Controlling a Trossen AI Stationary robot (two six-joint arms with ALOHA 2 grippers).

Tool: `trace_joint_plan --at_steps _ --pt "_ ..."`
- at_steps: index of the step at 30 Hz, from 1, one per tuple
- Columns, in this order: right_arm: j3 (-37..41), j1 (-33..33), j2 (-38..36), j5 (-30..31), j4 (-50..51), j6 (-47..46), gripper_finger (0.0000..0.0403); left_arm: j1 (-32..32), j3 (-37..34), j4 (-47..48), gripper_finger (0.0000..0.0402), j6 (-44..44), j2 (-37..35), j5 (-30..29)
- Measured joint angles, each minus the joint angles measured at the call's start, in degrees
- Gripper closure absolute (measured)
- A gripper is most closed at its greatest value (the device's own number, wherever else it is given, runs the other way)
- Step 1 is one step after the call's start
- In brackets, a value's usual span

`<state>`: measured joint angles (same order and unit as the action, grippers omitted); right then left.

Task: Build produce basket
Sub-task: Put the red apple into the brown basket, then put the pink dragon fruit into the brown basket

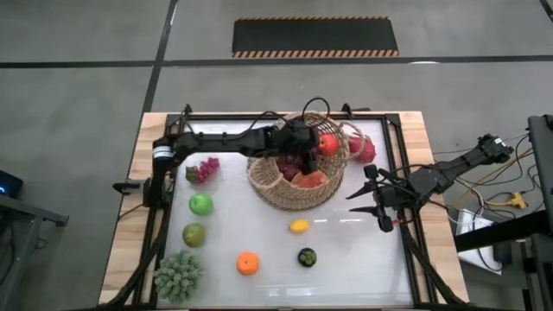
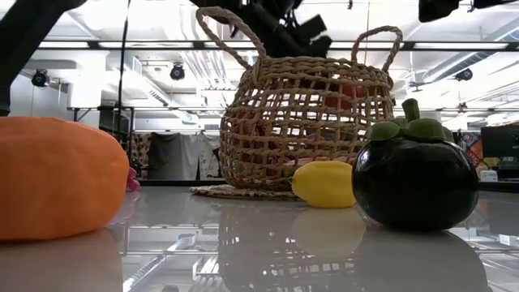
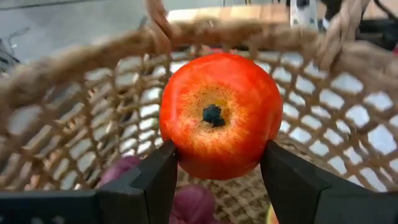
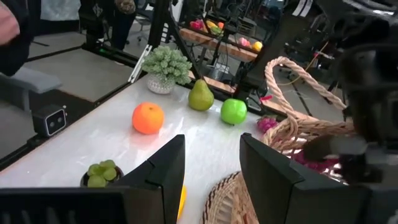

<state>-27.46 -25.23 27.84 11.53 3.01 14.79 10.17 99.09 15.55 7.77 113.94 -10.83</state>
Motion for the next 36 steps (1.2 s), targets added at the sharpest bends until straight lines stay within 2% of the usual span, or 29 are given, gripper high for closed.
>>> trace_joint_plan --at_steps 10,14,22,31,36 --pt "0.00 0.00 -0.09 0.46 0.13 0.02 0.0262 0.11 -0.52 -0.12 0.0211 0.04 3.83 0.02" --pt "0.00 0.00 -0.08 0.48 0.13 0.17 0.0262 0.11 -0.60 -0.60 0.0193 0.02 4.44 0.02" --pt "-0.02 0.00 -0.07 0.48 0.13 0.39 0.0262 0.11 -0.88 -2.05 0.0152 0.02 4.44 -0.02" --pt "-0.02 0.00 -0.07 0.48 0.17 0.39 0.0262 0.02 -0.70 -3.06 0.0148 0.32 4.04 -0.04" --pt "-0.02 0.00 -0.07 0.50 0.19 0.42 0.0262 -1.14 -0.98 -2.51 0.0147 0.55 0.56 0.01"
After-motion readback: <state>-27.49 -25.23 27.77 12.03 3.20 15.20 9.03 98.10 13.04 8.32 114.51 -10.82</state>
